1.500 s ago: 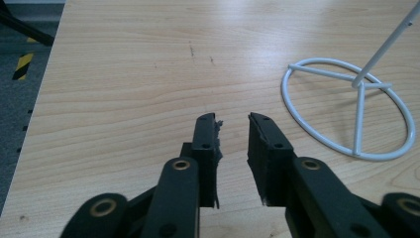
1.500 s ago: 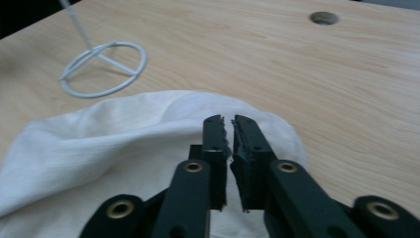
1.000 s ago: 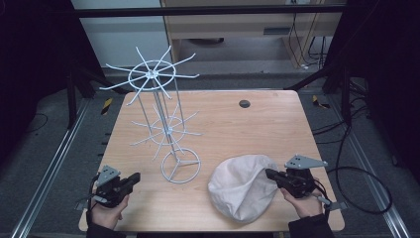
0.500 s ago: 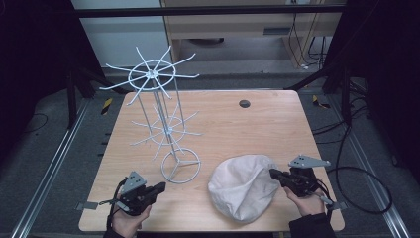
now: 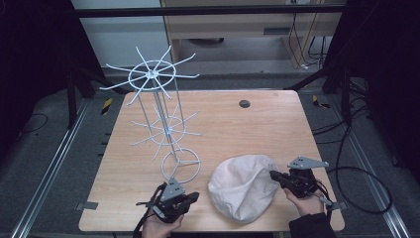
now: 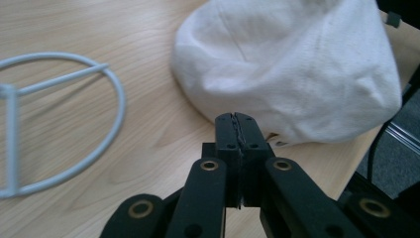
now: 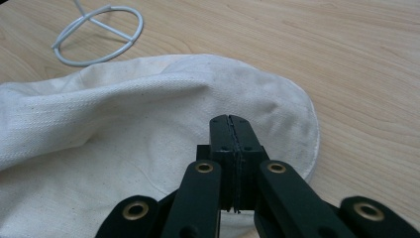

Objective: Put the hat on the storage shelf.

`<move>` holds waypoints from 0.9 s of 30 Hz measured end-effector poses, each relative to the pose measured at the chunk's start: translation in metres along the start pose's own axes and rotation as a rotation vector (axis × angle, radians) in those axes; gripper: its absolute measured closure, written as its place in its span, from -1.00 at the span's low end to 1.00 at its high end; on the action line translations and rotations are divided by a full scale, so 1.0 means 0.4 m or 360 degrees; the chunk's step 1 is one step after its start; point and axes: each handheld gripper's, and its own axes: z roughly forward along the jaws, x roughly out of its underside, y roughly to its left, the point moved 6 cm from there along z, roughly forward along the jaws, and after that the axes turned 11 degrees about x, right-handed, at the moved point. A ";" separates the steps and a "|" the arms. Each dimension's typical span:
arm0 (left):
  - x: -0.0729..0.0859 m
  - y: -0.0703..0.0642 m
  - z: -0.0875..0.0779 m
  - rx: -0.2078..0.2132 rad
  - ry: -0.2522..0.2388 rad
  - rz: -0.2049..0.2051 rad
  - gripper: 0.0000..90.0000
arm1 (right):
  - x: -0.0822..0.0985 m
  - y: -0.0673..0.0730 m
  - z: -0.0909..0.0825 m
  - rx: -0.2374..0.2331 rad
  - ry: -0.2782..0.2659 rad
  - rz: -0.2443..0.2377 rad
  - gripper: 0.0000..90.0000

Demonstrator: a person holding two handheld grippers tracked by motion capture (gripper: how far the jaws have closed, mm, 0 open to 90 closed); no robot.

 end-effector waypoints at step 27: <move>-0.033 -0.032 0.116 -0.0002 0.0065 0.0085 1.00 | -0.047 -0.066 0.142 0.0138 -0.0041 0.0102 1.00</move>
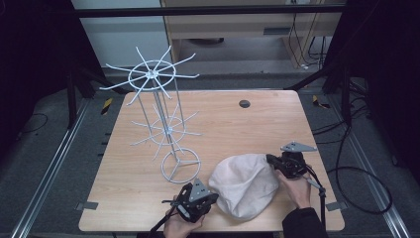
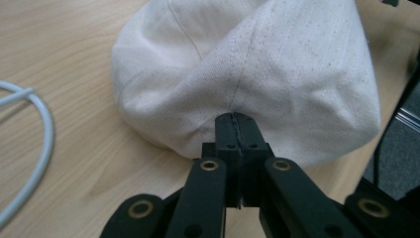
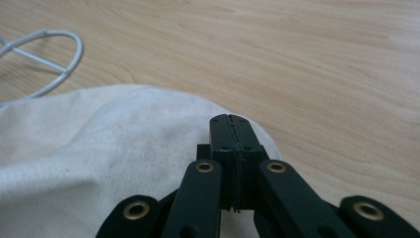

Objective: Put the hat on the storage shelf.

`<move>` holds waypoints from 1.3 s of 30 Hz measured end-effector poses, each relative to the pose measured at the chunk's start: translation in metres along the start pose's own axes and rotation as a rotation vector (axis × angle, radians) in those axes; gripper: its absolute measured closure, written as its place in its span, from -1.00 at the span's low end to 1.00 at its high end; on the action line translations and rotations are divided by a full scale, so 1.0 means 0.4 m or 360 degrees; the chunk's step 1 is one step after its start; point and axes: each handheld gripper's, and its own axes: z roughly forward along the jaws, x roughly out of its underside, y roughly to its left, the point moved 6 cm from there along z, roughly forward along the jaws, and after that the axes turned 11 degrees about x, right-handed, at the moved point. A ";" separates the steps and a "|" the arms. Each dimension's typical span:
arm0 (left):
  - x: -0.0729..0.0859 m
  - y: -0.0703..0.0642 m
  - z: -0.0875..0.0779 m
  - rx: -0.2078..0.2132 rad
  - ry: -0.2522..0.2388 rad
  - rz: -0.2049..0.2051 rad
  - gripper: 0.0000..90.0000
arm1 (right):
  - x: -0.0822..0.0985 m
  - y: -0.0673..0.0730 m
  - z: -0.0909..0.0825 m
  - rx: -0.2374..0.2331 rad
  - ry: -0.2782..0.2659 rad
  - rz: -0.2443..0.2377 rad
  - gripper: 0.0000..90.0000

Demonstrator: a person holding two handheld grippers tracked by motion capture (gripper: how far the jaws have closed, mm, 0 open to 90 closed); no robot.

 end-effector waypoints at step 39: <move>-0.082 0.095 -0.007 -0.0090 -0.0171 -0.0087 0.67 | 0.078 -0.030 -0.112 0.0067 -0.0010 -0.0016 0.84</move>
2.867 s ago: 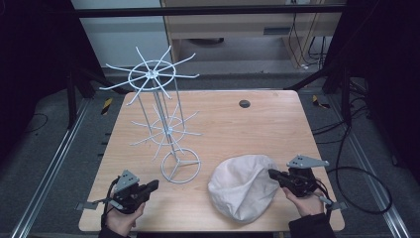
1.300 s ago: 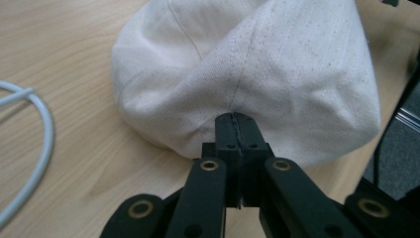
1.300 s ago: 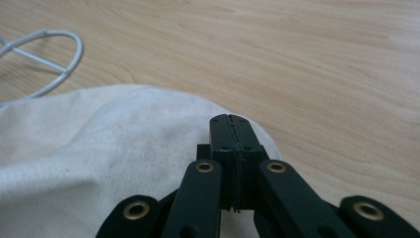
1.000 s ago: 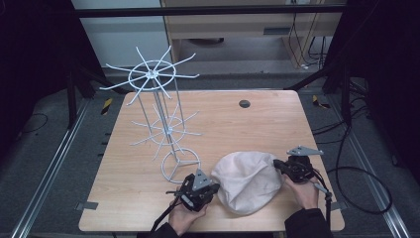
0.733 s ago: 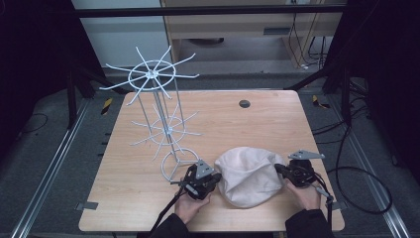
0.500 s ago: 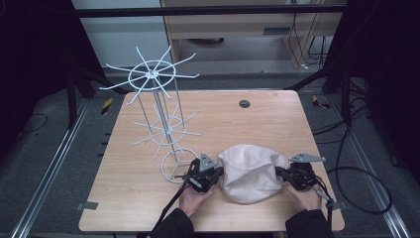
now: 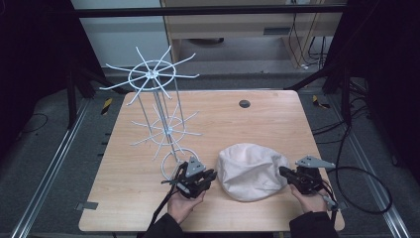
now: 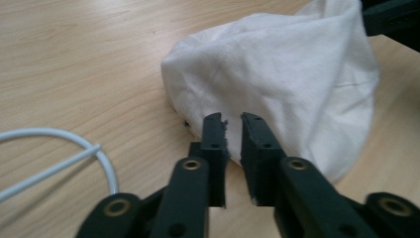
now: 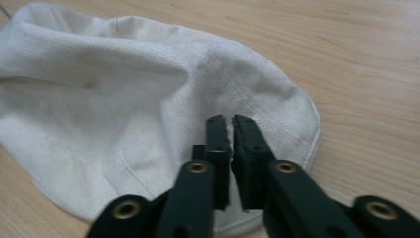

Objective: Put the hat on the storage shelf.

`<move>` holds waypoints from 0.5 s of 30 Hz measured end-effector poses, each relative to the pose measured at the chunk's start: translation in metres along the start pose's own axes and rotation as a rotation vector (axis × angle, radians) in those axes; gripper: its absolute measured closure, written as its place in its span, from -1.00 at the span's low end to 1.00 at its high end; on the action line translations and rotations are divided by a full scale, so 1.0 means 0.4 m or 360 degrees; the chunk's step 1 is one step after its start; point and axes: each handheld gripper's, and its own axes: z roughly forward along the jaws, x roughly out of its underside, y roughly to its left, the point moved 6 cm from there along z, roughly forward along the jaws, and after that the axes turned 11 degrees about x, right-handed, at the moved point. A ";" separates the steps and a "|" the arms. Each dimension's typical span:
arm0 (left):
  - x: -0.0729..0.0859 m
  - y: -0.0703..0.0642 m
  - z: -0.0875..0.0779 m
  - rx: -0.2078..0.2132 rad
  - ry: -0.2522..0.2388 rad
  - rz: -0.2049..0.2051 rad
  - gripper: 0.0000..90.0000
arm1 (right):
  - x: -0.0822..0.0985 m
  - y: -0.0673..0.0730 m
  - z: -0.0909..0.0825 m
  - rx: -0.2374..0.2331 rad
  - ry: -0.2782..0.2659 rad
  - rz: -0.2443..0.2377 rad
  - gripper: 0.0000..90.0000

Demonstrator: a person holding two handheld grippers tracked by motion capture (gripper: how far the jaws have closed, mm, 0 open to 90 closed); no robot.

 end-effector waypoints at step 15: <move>0.023 -0.067 0.074 0.0022 0.0075 0.0001 0.20 | 0.042 0.048 0.011 0.0010 0.0112 -0.0117 0.48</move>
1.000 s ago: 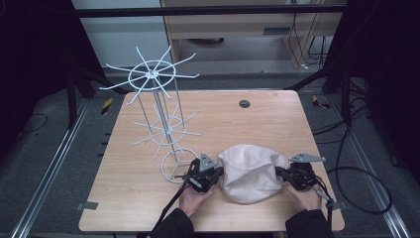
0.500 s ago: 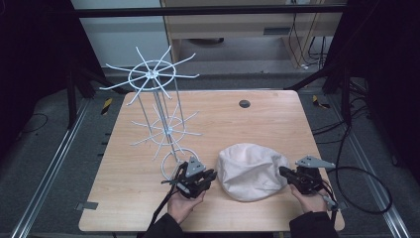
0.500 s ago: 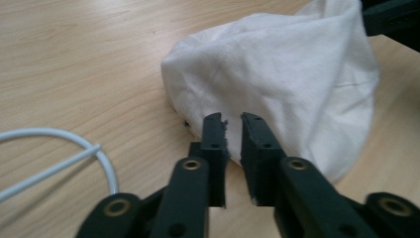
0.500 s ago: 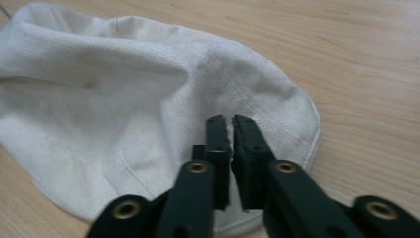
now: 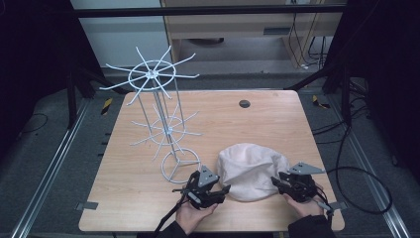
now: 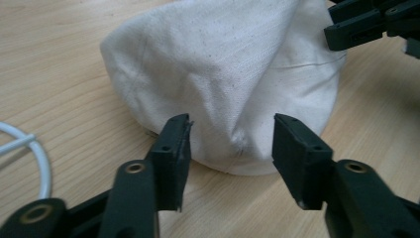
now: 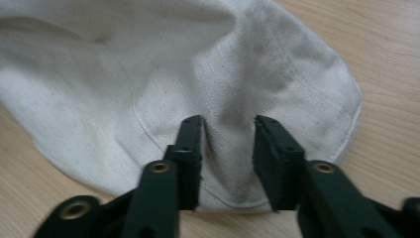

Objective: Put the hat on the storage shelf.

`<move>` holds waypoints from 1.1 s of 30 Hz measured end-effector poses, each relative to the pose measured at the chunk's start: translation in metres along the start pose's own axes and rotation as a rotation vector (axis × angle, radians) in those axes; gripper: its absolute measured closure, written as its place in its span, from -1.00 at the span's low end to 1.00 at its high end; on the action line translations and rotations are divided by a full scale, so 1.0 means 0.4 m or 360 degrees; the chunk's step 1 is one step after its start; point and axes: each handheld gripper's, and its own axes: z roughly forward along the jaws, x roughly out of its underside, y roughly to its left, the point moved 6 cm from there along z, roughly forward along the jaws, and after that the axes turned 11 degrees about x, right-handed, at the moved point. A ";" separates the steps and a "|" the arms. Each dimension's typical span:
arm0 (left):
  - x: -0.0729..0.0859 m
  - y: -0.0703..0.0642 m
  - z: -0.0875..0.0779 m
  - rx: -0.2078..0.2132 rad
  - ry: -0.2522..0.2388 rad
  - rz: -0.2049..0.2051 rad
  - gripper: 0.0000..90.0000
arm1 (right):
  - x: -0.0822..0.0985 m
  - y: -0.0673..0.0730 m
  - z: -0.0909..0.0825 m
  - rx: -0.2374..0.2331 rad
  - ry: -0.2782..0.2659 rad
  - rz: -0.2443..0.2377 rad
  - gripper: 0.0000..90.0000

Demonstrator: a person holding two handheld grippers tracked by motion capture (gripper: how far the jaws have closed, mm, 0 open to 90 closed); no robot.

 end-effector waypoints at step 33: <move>-0.103 0.146 0.110 -0.0198 -0.0160 -0.0198 0.91 | 0.020 0.142 -0.057 -0.0310 0.0024 -0.0062 0.97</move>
